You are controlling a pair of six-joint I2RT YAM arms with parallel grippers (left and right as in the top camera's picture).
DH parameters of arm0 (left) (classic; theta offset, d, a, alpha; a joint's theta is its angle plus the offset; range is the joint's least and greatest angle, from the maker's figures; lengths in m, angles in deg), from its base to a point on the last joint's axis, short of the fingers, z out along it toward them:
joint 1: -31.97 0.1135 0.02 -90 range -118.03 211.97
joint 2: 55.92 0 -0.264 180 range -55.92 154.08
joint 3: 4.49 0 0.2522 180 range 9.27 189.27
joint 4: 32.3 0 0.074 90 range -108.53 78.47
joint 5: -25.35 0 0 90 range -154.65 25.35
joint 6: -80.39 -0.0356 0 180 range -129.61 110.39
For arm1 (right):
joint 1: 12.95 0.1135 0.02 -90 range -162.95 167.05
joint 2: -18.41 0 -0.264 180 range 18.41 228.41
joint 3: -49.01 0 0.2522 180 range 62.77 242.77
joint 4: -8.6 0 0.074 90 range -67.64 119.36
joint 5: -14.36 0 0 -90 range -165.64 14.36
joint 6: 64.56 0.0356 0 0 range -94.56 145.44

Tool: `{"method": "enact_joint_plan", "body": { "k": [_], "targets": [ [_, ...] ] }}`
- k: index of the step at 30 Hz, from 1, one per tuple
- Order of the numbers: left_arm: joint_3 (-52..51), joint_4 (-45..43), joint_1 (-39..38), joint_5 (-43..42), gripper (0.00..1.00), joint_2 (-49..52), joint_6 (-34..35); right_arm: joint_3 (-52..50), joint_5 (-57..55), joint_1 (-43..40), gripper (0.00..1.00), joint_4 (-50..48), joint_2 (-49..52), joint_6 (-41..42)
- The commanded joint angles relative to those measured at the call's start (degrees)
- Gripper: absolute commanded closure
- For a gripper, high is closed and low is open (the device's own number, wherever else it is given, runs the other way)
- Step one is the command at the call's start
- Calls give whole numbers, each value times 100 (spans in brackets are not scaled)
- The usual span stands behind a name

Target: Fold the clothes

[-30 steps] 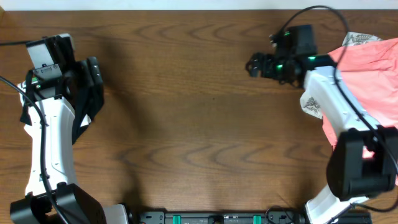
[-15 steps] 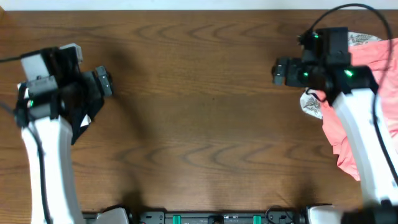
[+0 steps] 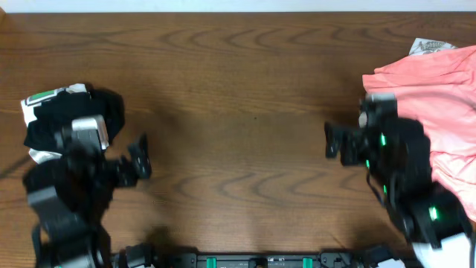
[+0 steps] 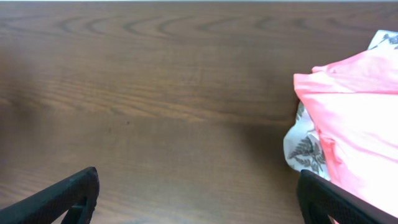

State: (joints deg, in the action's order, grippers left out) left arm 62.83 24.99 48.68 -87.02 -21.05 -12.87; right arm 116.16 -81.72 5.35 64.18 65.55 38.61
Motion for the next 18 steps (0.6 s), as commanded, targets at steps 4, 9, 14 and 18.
{"method": "enact_joint_plan", "body": {
  "k": [4, 9, 14, 18],
  "targets": [
    [-299, 4, -9, -57, 2, -562, -94, -654, -400, 85, 1, -39, -957, 116],
    [-299, 17, -9, -57, 2, -549, -94, -686, -400, 83, 1, 448, -973, 116],
    [-299, 17, -9, -57, 2, -549, -94, -691, -400, 83, 1, 964, -964, 116],
    [-299, 17, -9, -57, 2, -549, -94, -691, -400, 83, 1, 1270, -964, 116]
  ]
}}
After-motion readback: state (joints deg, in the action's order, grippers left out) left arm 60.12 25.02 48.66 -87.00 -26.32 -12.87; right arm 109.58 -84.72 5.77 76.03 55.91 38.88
